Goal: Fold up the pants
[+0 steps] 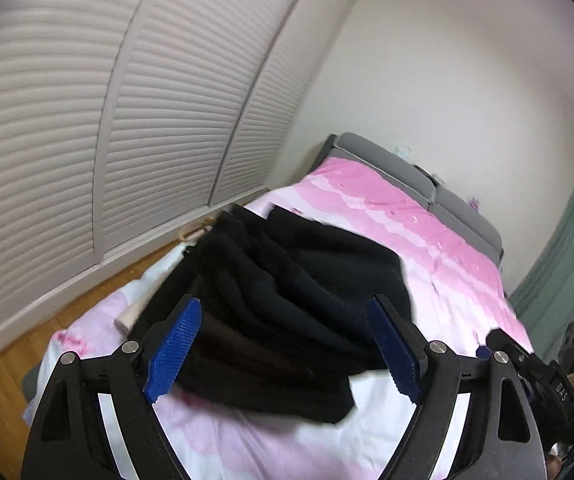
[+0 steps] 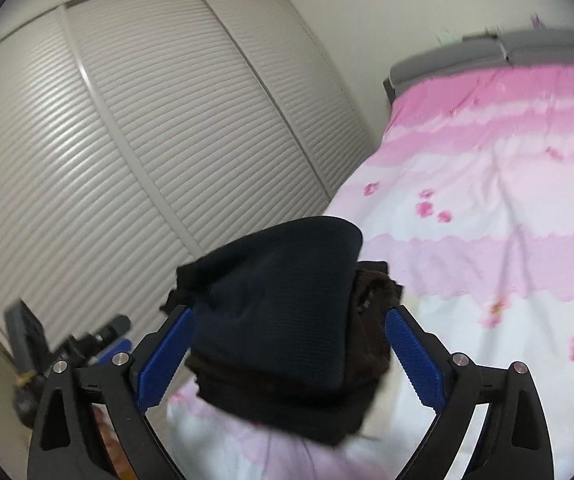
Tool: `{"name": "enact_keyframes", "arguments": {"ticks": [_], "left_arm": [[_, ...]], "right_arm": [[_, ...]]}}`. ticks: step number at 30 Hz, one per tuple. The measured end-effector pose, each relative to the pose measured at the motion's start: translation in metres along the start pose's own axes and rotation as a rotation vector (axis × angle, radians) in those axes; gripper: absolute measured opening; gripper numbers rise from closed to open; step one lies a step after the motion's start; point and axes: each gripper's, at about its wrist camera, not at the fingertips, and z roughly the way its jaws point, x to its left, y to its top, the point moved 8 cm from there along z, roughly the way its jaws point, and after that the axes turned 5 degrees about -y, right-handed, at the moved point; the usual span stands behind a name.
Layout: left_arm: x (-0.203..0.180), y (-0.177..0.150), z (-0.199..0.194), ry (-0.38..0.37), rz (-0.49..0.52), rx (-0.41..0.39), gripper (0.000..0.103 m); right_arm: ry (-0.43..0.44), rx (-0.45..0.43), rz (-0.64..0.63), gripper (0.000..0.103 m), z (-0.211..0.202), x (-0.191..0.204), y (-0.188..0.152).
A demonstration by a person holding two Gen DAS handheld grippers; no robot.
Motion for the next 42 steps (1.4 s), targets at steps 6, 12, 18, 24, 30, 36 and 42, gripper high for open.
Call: {"name": "enact_keyframes", "arguments": {"ticks": [6, 12, 18, 24, 30, 36, 42], "left_arm": [[-0.074, -0.054, -0.079, -0.023, 0.110, -0.007, 0.087], [-0.148, -0.109, -0.130, -0.064, 0.186, 0.007, 0.089], [-0.237, -0.165, -0.170, -0.152, 0.276, 0.023, 0.095], [-0.304, -0.224, -0.193, -0.184, 0.362, 0.044, 0.099], [-0.342, -0.279, -0.207, -0.185, 0.454, 0.084, 0.102], [-0.350, -0.315, -0.221, -0.168, 0.488, 0.104, 0.103], [-0.347, -0.336, -0.234, -0.133, 0.525, 0.078, 0.103]], "right_arm": [[-0.093, -0.077, -0.065, 0.097, -0.105, -0.004, -0.026], [-0.218, -0.141, -0.083, 0.097, -0.226, -0.036, -0.057], [-0.379, -0.204, -0.066, 0.097, -0.346, -0.091, -0.087], [-0.564, -0.241, -0.071, 0.097, -0.449, -0.138, -0.118], [-0.694, -0.261, -0.092, 0.097, -0.520, -0.163, -0.147], [-0.733, -0.267, -0.076, 0.097, -0.554, -0.175, -0.174], [-0.749, -0.249, -0.056, 0.097, -0.561, -0.184, -0.204]]}}
